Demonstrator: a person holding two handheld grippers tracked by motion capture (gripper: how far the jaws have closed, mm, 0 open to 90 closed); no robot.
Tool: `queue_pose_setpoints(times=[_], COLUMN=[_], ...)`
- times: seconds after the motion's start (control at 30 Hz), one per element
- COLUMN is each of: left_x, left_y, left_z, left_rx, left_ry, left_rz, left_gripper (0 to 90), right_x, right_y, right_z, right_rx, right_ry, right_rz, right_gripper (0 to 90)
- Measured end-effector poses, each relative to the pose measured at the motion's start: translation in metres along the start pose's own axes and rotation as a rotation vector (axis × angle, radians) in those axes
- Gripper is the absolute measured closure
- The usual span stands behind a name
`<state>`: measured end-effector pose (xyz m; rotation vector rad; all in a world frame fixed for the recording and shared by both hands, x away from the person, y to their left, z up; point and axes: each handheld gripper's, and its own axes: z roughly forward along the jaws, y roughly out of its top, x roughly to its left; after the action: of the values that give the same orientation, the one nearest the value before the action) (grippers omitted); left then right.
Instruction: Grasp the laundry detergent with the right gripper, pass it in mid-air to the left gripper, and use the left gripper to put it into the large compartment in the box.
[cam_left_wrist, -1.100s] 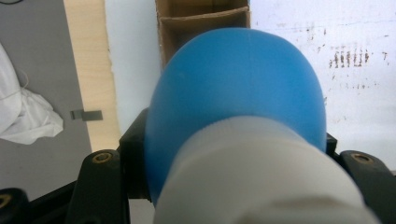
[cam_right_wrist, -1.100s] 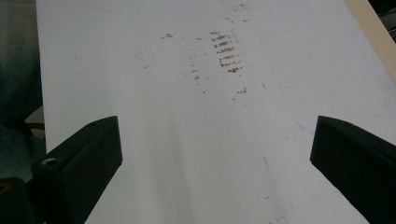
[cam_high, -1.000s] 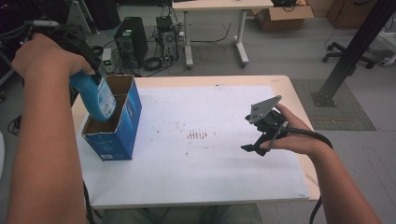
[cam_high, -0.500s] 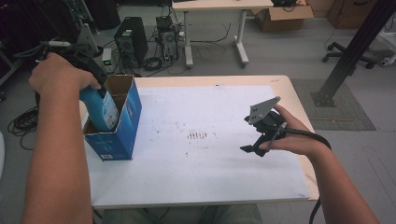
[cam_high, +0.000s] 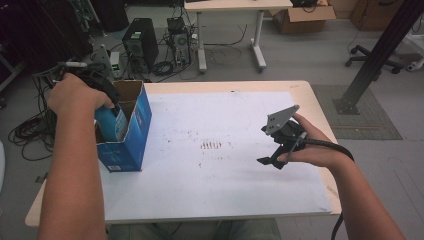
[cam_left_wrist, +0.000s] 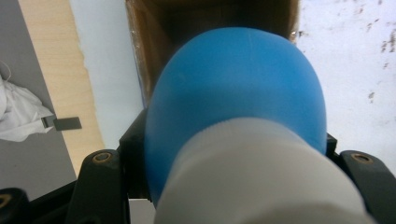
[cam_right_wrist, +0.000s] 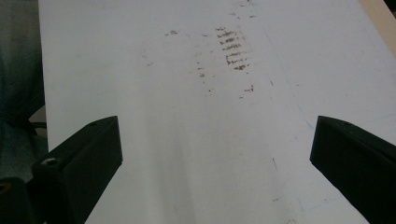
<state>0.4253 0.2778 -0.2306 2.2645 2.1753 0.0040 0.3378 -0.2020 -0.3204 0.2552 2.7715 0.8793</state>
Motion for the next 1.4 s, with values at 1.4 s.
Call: queue_pose_setpoints(times=[1.4], left_x=[0.006], left_y=[0.010], left_z=[0.074], left_rx=[0.063], left_ry=[-0.021], left_rz=[-0.021], left_gripper=[38.5], right_x=[0.001], right_y=[-0.011], right_z=[0.008], right_rx=[0.006], right_ry=[0.013], right_rz=[0.027], right_gripper=[2.5])
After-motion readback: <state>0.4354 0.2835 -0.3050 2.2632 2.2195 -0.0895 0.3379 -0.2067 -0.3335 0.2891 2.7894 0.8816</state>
